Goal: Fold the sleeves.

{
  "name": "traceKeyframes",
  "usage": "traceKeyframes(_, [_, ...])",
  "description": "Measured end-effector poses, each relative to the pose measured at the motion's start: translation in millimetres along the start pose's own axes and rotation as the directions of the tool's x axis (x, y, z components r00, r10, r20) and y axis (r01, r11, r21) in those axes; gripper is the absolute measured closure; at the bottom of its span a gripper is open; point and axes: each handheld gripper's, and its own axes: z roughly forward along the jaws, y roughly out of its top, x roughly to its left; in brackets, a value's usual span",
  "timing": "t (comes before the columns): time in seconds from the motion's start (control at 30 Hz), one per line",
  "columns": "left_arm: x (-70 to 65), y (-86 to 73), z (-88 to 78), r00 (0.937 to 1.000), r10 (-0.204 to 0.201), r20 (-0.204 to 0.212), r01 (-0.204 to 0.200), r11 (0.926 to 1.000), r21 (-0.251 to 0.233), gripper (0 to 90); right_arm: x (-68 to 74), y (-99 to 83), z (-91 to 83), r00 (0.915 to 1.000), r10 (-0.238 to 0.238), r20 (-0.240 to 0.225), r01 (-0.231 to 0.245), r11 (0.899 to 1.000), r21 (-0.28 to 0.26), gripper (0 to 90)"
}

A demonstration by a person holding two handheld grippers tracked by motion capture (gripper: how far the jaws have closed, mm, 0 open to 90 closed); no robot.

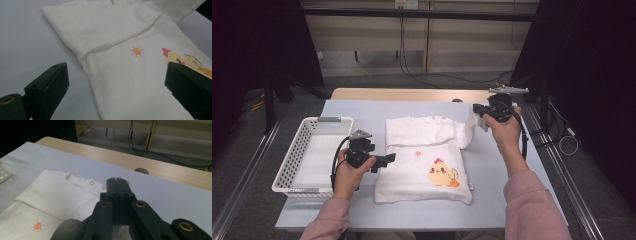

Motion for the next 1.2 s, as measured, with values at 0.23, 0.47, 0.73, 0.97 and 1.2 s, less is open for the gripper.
traceKeyframes(0.23, [-0.6,0.0,0.8,1.0,0.0,0.002,0.0,1.0,-0.001,5.8,5.4,5.5,2.4,0.9998,-0.017,-0.004,0.017,1.0,-0.007,90.0])
traceKeyframes(0.47, [-0.9,-0.3,1.1,1.0,-0.001,0.006,0.001,1.0,-0.003,5.8,12.1,8.2,7.4,0.9996,-0.025,-0.013,0.025,1.0,-0.007,90.0])
traceKeyframes(0.73, [-1.4,0.1,1.0,1.0,-0.001,0.006,0.001,1.0,-0.003,5.8,18.5,17.7,9.2,0.9989,-0.044,-0.015,0.044,0.999,-0.017,90.0])
traceKeyframes(0.97, [-3.2,-0.3,2.2,0.9996,-0.024,0.011,0.024,0.9995,-0.022,5.8,19.0,30.0,9.5,0.9979,-0.063,-0.019,0.062,0.997,-0.035,90.0])
traceKeyframes(1.2, [-2.2,-0.2,1.7,1.0,-0.006,0.007,0.006,1.0,-0.008,5.8,21.4,37.3,8.1,0.9977,-0.065,-0.017,0.064,0.997,-0.047,90.0])
